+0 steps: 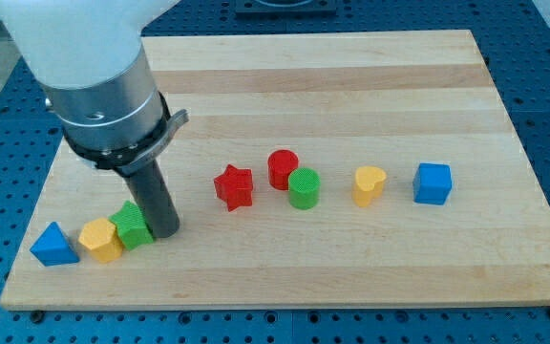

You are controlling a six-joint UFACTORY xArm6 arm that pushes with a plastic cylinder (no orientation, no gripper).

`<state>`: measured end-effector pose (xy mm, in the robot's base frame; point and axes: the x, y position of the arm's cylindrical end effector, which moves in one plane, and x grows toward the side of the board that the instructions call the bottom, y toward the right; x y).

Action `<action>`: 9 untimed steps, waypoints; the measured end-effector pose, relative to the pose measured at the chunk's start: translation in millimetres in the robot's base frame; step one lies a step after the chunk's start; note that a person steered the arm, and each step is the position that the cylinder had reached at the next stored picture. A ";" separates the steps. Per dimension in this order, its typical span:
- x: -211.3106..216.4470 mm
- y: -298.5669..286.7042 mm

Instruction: Slightly push green circle into red circle

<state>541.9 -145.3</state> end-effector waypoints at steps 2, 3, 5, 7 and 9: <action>8.6 59.0; -4.6 148.9; -8.0 363.8; -21.5 455.4; -21.4 352.9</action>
<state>520.5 207.6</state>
